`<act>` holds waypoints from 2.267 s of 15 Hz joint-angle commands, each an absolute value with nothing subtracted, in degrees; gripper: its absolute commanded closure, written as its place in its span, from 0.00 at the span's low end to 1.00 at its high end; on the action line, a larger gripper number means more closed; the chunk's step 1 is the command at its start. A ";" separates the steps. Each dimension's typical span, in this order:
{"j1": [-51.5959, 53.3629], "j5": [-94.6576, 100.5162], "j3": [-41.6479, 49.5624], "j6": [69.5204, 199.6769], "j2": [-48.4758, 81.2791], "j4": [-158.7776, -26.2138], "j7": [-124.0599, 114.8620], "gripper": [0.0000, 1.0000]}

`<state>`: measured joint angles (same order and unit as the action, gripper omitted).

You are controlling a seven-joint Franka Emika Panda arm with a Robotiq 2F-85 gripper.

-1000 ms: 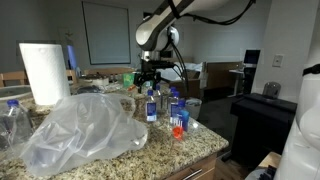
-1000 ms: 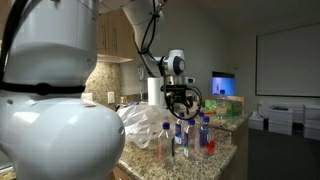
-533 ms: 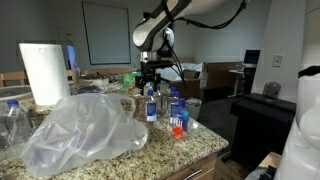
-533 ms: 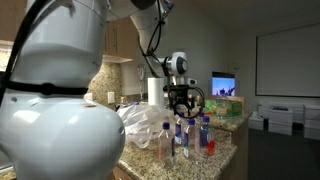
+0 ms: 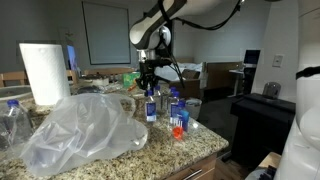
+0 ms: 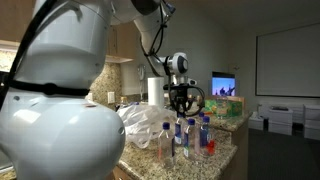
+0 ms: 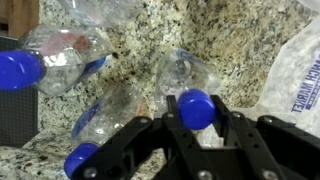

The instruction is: Put five clear bottles inside the white plastic bag

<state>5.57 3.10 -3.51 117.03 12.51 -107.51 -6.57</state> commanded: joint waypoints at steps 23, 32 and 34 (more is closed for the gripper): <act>5.26 -22.66 -5.37 122.13 8.45 -114.20 -7.91 0.90; 5.83 -31.82 -6.94 135.43 10.99 -113.05 -13.74 0.90; 5.64 -33.53 -7.48 135.52 11.09 -112.45 -13.13 0.90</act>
